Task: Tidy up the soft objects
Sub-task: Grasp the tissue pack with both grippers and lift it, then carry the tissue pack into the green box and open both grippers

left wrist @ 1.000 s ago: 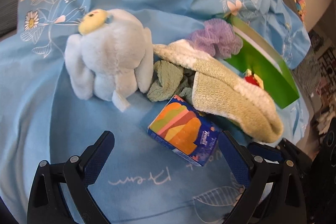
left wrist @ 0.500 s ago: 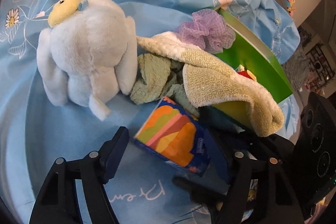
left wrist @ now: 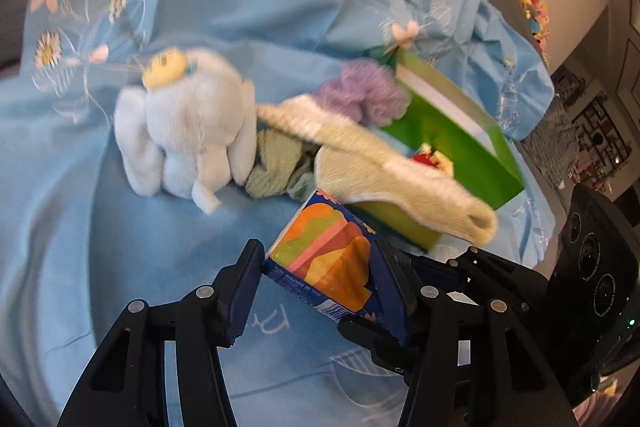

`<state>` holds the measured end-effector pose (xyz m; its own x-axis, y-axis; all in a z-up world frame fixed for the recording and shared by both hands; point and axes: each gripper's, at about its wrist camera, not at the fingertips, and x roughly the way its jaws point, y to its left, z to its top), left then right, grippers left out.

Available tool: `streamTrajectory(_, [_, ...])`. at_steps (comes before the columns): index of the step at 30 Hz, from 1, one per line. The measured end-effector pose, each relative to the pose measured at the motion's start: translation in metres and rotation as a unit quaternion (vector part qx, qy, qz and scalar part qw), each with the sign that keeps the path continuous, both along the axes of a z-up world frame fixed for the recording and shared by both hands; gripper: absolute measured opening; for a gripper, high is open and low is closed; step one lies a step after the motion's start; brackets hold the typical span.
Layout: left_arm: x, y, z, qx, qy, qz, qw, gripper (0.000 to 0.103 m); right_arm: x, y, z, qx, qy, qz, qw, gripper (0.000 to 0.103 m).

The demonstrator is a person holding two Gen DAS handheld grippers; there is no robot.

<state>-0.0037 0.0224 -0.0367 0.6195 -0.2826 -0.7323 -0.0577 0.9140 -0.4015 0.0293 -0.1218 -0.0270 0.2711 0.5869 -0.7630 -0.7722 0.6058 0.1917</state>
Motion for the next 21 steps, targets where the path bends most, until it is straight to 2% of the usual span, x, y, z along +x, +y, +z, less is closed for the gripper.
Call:
streamTrajectory(9, [0.011, -0.025, 0.053, 0.036, -0.043, -0.016, 0.9983, 0.056, -0.002, -0.028, 0.052, 0.044, -0.043, -0.023, 0.998, 0.053])
streamTrajectory(15, [0.047, -0.068, 0.078, 0.064, -0.063, -0.051, 0.9946, 0.056, 0.02, -0.06, 0.065, 0.065, -0.06, -0.061, 0.994, 0.053])
streamTrajectory(21, [0.097, -0.11, 0.094, 0.073, -0.07, -0.089, 0.9909, 0.056, 0.058, -0.099, 0.071, 0.073, -0.07, -0.11, 0.989, 0.053])
